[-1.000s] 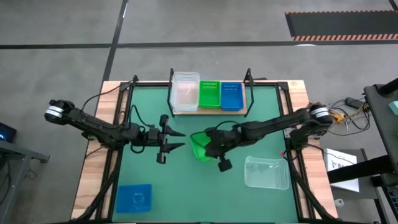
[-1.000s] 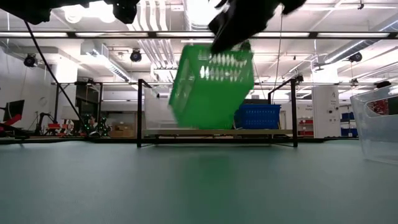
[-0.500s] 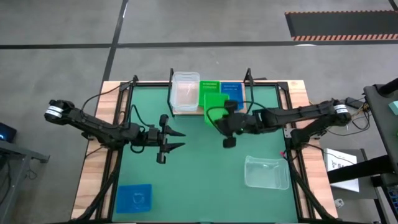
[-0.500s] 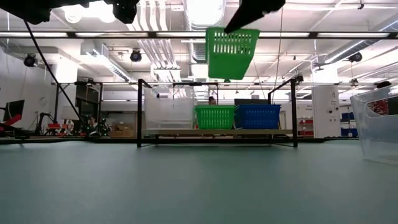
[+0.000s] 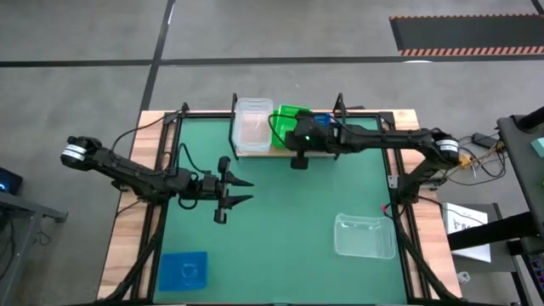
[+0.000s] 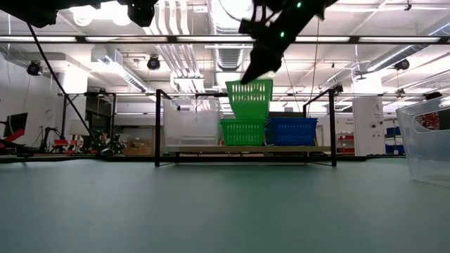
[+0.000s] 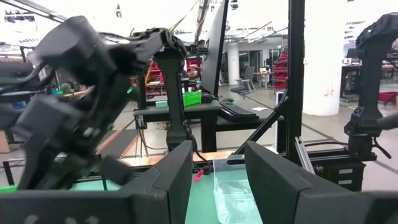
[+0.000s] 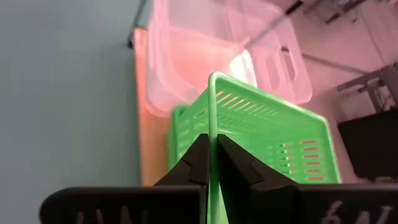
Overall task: Stack baskets on shelf by color
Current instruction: Stack the green bin on the green bins on the shelf
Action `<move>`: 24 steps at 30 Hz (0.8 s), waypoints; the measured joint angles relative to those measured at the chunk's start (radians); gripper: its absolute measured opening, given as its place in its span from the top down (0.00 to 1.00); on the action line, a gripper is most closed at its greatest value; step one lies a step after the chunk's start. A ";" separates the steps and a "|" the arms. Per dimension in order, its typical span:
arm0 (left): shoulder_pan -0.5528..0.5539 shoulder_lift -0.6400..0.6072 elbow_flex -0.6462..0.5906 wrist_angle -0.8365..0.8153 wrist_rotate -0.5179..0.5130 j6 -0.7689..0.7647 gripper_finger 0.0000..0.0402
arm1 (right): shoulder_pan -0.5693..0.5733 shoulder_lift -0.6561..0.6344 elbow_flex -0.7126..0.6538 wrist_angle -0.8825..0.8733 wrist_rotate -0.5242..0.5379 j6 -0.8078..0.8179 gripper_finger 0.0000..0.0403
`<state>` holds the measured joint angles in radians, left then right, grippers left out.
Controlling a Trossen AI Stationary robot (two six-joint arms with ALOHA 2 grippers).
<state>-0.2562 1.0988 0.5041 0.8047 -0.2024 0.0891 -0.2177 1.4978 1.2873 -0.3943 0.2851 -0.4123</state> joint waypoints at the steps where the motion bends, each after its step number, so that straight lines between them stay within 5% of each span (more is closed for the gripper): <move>1: 0.000 0.000 0.000 0.001 0.000 0.000 0.67 | -0.014 0.015 0.000 0.006 -0.006 -0.008 0.97; 24: 0.001 0.000 -0.002 0.000 0.000 0.005 0.67 | -0.070 0.141 0.000 0.085 -0.058 -0.086 0.97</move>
<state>-0.2554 1.0988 0.5026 0.8051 -0.2028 0.0940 -0.2882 1.6388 1.2869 -0.3096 0.2268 -0.4984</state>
